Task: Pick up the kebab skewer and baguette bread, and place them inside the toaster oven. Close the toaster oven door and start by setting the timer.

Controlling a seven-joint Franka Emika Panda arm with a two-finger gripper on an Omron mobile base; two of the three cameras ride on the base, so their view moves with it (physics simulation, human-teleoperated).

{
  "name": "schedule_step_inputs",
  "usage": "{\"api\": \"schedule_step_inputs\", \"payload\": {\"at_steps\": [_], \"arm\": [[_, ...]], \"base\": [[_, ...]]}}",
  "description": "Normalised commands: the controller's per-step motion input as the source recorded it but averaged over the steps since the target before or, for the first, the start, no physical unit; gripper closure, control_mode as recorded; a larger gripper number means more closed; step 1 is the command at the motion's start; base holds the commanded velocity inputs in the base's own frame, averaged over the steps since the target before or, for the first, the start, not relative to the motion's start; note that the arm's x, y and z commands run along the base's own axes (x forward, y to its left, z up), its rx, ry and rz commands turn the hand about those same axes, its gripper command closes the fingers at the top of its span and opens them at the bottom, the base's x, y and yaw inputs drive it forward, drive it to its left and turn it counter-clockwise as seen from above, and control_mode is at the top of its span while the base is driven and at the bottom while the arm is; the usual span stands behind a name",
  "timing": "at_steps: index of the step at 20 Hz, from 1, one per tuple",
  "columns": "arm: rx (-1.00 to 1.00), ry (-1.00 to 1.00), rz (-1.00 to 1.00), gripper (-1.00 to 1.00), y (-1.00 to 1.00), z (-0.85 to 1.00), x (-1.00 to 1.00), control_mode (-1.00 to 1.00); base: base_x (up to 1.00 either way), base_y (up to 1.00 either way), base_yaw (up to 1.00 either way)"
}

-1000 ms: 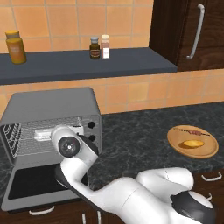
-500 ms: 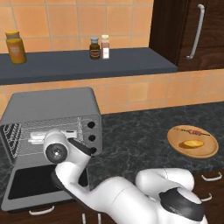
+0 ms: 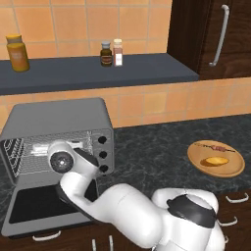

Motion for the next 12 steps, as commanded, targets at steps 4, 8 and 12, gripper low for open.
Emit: {"api": "schedule_step_inputs", "payload": {"at_steps": [4,8,12], "arm": [[0.00,0.08,0.02,-1.00,0.00,-0.39,0.30,-1.00],[0.00,0.10,0.00,-1.00,0.22,-0.14,0.25,-1.00],[0.00,0.06,0.00,-1.00,0.17,-0.05,0.36,-1.00]], "base": [[0.00,0.00,0.00],[0.00,0.00,0.00],[0.00,0.00,0.00]]}}
